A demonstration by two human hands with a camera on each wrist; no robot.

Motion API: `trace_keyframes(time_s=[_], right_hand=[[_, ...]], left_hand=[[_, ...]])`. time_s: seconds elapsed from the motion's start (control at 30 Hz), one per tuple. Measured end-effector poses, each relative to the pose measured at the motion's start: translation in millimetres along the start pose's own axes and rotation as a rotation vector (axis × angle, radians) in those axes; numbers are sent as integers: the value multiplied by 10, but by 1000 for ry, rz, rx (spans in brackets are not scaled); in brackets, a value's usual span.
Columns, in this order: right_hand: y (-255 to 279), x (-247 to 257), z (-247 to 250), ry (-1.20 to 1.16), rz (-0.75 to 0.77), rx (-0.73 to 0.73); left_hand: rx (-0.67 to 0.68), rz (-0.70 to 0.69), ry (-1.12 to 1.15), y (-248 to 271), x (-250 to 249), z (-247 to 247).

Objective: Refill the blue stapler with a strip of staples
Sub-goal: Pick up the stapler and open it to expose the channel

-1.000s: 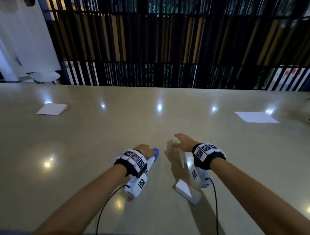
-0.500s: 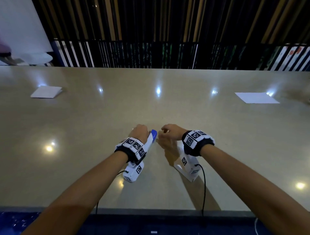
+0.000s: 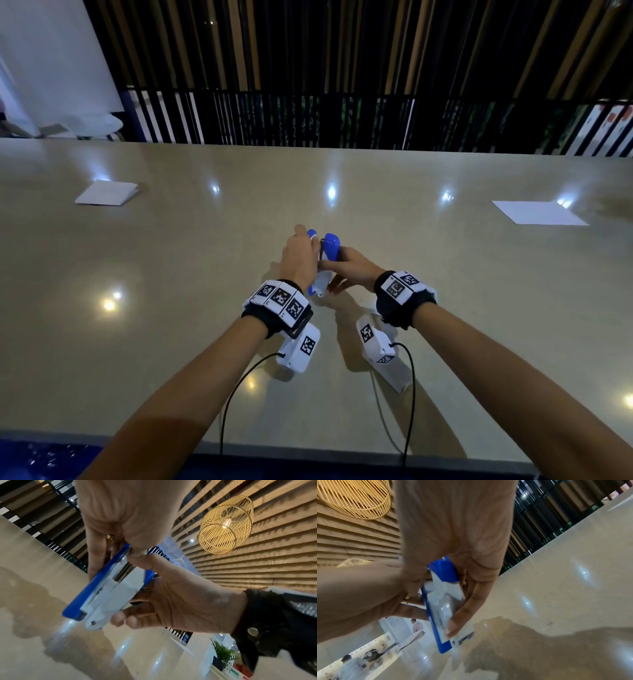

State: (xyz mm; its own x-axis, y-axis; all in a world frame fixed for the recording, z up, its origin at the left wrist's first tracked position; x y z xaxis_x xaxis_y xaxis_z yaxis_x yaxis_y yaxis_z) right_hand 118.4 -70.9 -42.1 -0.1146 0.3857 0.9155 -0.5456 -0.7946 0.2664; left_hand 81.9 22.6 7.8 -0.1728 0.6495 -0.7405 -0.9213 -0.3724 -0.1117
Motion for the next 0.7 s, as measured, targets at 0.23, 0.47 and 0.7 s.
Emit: trace_keyframes(time_s=[0.23,0.47,0.7], right_hand=[[-59,235,177,67,172,-148],[-71,326,173,53,223,-126],[17,269,421,-330,265,-124]], left_hand=[[-56,18,188,-33,115,118],[-125,109,354,-21,263,172],[-109,411,1018,45,1114,-20]])
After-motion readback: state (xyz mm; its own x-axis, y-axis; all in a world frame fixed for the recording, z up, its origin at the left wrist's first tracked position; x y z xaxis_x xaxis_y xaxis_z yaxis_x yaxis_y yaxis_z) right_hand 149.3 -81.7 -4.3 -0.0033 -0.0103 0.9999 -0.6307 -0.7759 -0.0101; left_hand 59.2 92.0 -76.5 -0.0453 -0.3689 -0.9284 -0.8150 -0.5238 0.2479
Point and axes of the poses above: each hand's wrist, its own y-axis away from the middle knuckle, its own z-axis out of the back of the hand, x = y × z, the point moved 10 cm from there along -y, towards the middle knuckle, and after that the axes turned 12 degrees about x, right-handed, at the moved point
